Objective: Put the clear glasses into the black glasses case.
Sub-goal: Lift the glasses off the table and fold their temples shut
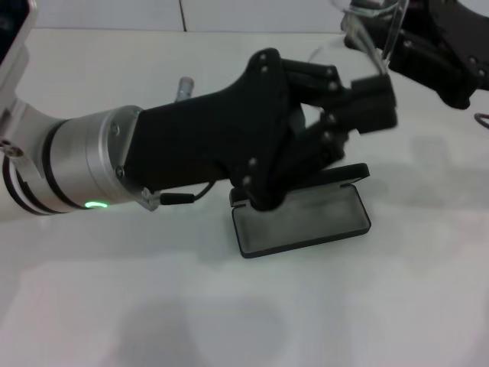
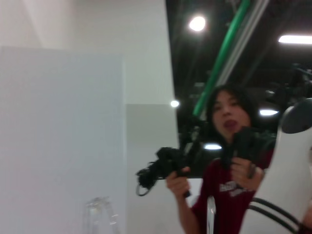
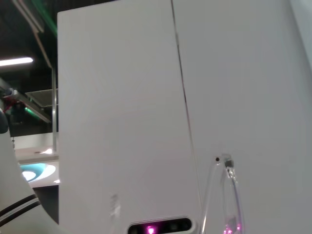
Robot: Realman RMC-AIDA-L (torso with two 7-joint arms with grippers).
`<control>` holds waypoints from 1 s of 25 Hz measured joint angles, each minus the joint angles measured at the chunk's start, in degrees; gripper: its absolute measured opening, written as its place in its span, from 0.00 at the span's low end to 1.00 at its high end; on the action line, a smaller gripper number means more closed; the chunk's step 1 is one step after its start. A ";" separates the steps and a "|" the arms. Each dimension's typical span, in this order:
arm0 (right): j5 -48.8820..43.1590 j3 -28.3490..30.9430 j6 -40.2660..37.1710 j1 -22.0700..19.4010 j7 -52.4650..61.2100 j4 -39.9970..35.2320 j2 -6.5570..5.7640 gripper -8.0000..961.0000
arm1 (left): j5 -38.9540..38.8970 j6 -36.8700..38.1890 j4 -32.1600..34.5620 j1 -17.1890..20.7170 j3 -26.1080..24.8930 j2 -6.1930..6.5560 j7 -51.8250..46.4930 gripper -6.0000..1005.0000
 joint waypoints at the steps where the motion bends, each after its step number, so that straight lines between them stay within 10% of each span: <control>1: -0.02 -0.18 0.00 0.04 -0.02 -0.01 0.03 0.13 | 0.00 -0.11 -1.12 -0.12 -0.74 0.01 0.26 0.07; 25: 0.00 1.92 1.28 -1.13 -1.08 0.58 0.71 0.13 | 0.20 0.33 -2.34 0.87 -2.29 0.04 0.87 0.07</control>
